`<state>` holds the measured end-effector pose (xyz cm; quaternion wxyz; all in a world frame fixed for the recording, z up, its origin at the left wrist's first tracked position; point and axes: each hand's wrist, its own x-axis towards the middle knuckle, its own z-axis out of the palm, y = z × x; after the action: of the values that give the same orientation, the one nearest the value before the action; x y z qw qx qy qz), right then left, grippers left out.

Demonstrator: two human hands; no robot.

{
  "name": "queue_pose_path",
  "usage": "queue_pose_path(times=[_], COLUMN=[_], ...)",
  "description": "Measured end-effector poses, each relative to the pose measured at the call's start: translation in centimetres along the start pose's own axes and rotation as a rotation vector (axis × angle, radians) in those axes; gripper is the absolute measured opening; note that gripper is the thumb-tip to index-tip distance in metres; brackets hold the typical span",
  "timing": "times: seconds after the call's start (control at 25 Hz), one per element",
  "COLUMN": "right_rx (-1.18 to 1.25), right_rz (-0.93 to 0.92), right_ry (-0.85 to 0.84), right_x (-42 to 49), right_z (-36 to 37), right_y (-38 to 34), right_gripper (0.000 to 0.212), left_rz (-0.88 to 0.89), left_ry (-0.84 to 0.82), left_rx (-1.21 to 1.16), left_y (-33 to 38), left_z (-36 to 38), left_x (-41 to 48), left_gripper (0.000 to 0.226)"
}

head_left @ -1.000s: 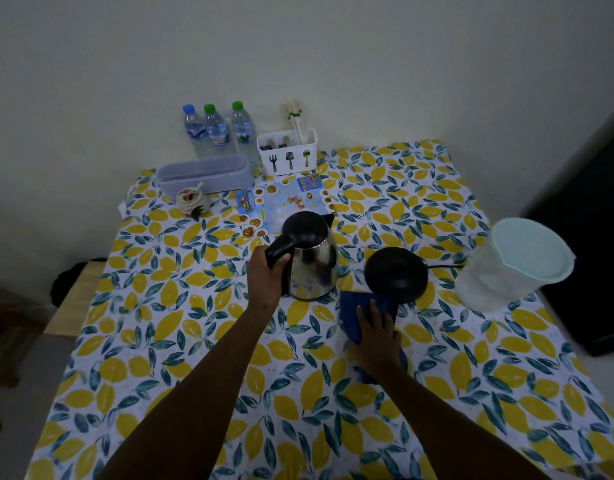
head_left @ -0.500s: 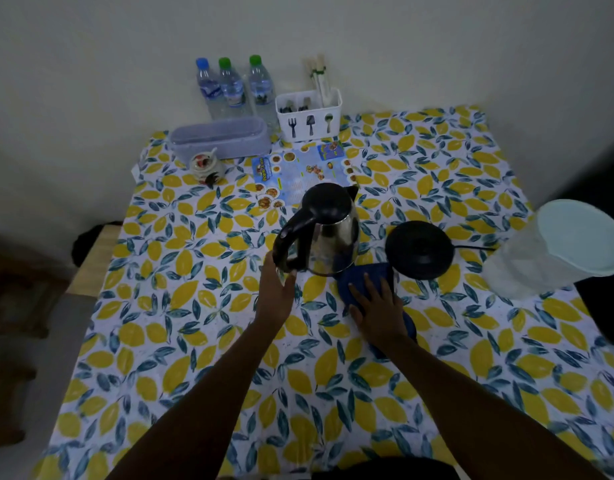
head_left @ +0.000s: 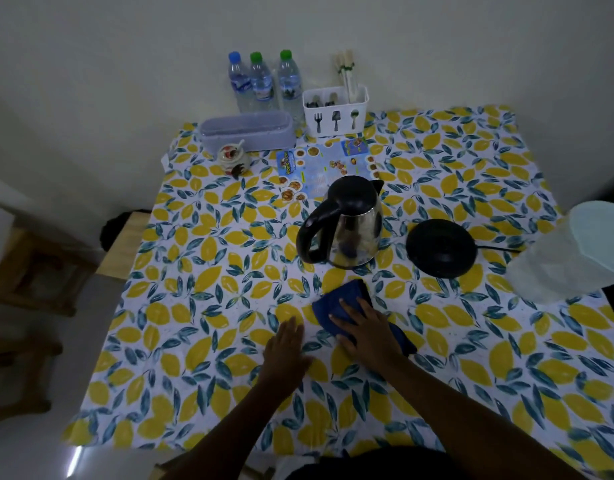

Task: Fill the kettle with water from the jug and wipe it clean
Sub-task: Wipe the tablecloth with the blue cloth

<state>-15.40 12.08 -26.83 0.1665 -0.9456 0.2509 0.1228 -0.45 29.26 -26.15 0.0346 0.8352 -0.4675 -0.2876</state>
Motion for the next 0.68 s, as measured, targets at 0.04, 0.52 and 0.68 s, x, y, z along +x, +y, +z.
queue_pose_path(times=[0.04, 0.52, 0.68], right_rx=[-0.022, 0.084, 0.047], right_rz=[-0.014, 0.262, 0.118], right_ry=[0.007, 0.047, -0.003], right_x=[-1.0, 2.5, -1.2], right_z=[0.6, -1.9, 0.7], right_y=[0.0, -0.4, -2.9], right_gripper=[0.05, 0.053, 0.057], left_rz=[0.001, 0.015, 0.037], left_ry=[-0.036, -0.144, -0.164], left_rx=[0.009, 0.093, 0.101], left_y=[-0.1, -0.8, -1.1], left_z=[0.2, 1.0, 0.6], left_x=[-0.6, -1.5, -1.5], left_gripper=[0.086, 0.127, 0.137])
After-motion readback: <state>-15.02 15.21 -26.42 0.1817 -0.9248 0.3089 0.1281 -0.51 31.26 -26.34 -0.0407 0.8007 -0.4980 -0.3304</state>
